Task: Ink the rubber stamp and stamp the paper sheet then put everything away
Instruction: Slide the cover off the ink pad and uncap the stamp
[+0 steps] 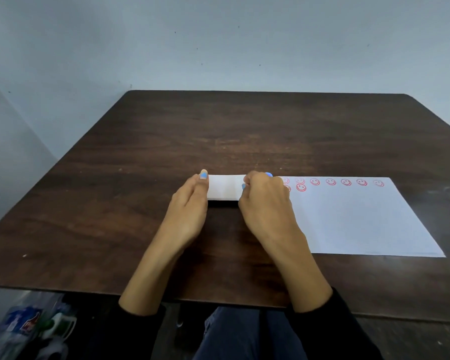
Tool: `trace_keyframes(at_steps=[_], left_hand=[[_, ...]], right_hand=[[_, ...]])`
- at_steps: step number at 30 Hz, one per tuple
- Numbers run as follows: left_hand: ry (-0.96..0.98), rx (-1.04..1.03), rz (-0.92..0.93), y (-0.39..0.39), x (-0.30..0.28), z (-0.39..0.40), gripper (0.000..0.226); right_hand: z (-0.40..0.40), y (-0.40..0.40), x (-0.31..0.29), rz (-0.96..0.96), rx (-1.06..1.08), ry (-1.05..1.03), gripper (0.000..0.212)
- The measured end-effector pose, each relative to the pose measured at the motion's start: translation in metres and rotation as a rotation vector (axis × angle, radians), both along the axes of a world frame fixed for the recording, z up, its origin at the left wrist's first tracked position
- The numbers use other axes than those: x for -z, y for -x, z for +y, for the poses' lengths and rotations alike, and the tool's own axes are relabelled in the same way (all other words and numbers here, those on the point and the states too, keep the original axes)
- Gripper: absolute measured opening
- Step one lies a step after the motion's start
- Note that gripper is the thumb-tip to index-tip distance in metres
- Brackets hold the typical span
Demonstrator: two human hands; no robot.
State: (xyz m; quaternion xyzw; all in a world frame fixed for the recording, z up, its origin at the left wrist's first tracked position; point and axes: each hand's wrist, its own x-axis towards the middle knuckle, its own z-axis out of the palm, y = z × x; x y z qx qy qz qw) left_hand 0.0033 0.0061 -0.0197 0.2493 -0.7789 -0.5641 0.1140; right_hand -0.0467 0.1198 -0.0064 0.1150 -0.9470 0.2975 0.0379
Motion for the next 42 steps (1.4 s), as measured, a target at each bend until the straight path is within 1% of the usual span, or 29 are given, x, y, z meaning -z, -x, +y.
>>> trace_keyframes(at_steps=[3, 6, 9, 10, 12, 14, 17, 24, 26, 28, 30, 31, 32, 34, 36, 37, 42], left_hand=[[-0.041, -0.011, -0.010, -0.001, -0.001, 0.000, 0.054], [-0.064, -0.007, 0.035, -0.004, -0.010, -0.008, 0.053], [-0.022, -0.114, 0.064, -0.008, -0.023, -0.028, 0.042], [-0.011, -0.156, 0.071, -0.010, -0.026, -0.035, 0.034], [0.002, -0.220, 0.078, -0.017, -0.028, -0.050, 0.030], [-0.022, -0.284, 0.073, -0.025, -0.026, -0.063, 0.038], [-0.046, -0.357, 0.017, -0.036, -0.016, -0.074, 0.046], [0.106, -0.317, -0.113, -0.059, -0.001, -0.078, 0.051], [0.154, -0.320, -0.121, -0.061, -0.001, -0.076, 0.055], [0.172, -0.322, -0.066, -0.061, -0.002, -0.073, 0.059], [0.228, -0.283, 0.026, -0.056, -0.005, -0.068, 0.060], [0.274, -0.244, 0.072, -0.052, -0.008, -0.062, 0.058], [0.314, -0.201, 0.114, -0.047, -0.010, -0.056, 0.056], [0.373, -0.107, 0.169, -0.033, -0.014, -0.040, 0.051], [0.417, -0.009, 0.177, -0.020, -0.016, -0.023, 0.049], [0.438, 0.036, 0.171, -0.013, -0.016, -0.015, 0.049], [0.523, 0.155, 0.147, 0.013, -0.012, 0.012, 0.056]], right_hand=[[-0.004, -0.002, -0.003, 0.017, -0.007, -0.012, 0.022], [-0.009, -0.007, -0.014, 0.072, -0.037, 0.024, 0.020], [-0.025, -0.011, -0.029, 0.099, -0.144, 0.054, 0.019], [-0.032, -0.011, -0.033, 0.076, -0.190, 0.064, 0.020], [-0.050, -0.014, -0.035, 0.015, -0.295, 0.090, 0.025], [-0.067, -0.019, -0.032, -0.017, -0.366, 0.105, 0.029], [-0.086, -0.025, -0.020, -0.005, -0.386, 0.072, 0.029], [-0.098, -0.029, 0.001, 0.009, -0.410, -0.088, 0.029], [-0.091, -0.026, -0.004, 0.017, -0.394, -0.050, 0.028], [-0.073, -0.017, -0.015, 0.077, -0.309, 0.089, 0.028], [-0.046, -0.004, -0.028, 0.183, -0.183, 0.247, 0.029], [-0.029, 0.005, -0.032, 0.227, -0.117, 0.281, 0.029], [-0.012, 0.014, -0.035, 0.242, -0.054, 0.271, 0.030], [0.019, 0.028, -0.035, 0.159, 0.021, 0.158, 0.038], [0.038, 0.038, -0.030, 0.002, 0.027, 0.061, 0.045], [0.043, 0.041, -0.026, -0.053, 0.025, 0.045, 0.044], [0.043, 0.051, -0.011, -0.106, 0.015, 0.054, 0.021]])
